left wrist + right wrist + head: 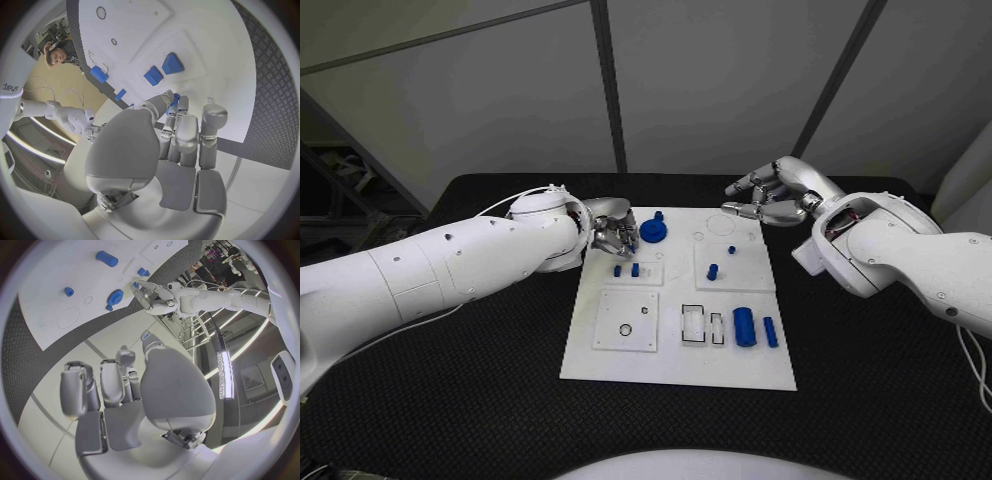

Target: Assemble the parts on the task board

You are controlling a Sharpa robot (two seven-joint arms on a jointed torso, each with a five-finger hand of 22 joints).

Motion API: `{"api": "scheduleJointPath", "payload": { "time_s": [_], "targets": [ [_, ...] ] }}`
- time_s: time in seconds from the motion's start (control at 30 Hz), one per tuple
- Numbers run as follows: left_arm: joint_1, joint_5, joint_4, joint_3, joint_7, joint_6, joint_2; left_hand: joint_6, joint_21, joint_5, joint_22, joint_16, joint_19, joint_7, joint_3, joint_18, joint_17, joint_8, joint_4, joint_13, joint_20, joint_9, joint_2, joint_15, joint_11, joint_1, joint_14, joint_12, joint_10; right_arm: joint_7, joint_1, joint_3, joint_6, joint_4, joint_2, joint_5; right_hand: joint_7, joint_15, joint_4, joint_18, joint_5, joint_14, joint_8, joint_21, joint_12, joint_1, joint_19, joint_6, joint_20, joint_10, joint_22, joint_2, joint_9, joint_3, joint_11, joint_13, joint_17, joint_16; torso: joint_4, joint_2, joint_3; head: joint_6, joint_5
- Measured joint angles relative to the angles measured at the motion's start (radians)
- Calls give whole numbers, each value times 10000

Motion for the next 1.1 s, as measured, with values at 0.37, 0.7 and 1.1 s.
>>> {"api": "scheduleJointPath", "payload": {
  "time_s": [0.37, 0.7, 1.1],
  "targets": [
    [-32, 0, 23, -16, -60, 31, -66, -548, -357, 0, -336, -115, -218, 53, 147, -1, -290, 0, 14, -99, 142, -378, -262, 120, 132, -260, -48, -192, -525, 135, 0, -1, 1, -90, -7, 17, 133, 157, 4, 1387, 0, -1603, 0, -7379, -4134, 193, -3319, 133, 156, -1293, -4620, -24, -8, 278, 188, -3777, -5426, -6190, -1, -7, -3, 11, -7],
    [-47, -1, 68, -16, -66, -150, -123, -1418, -620, -52, -547, -208, -290, 0, 174, -1, -518, 1, 41, -98, 214, -854, -461, 167, 187, -292, -95, -193, -864, 358, 0, -1, 106, -292, 7, 231, 406, 1092, -73, 1386, 0, -3455, 0, -11286, -7762, 610, -4732, 404, 1028, -1190, -7447, -159, -28, 596, 778, -7189, -7936, -10613, -1, -13, -8, 85, -2],
    [-55, 63, 166, 35, -43, -494, -474, -1596, -1278, -154, -1178, -715, -630, 0, -94, -1, -1327, 1, -7, -98, 232, -1068, -513, 252, 260, -240, -252, -193, -1223, 428, 0, -2, 543, -715, 11, 213, 544, 1421, -928, 1383, -201, -3409, 0, -12808, -9081, 1574, -4212, 522, 1340, -1445, -9018, -138, -49, 639, 1125, -8871, -9616, -12012, -1, -15, -10, 170, -6]
  ]
}}
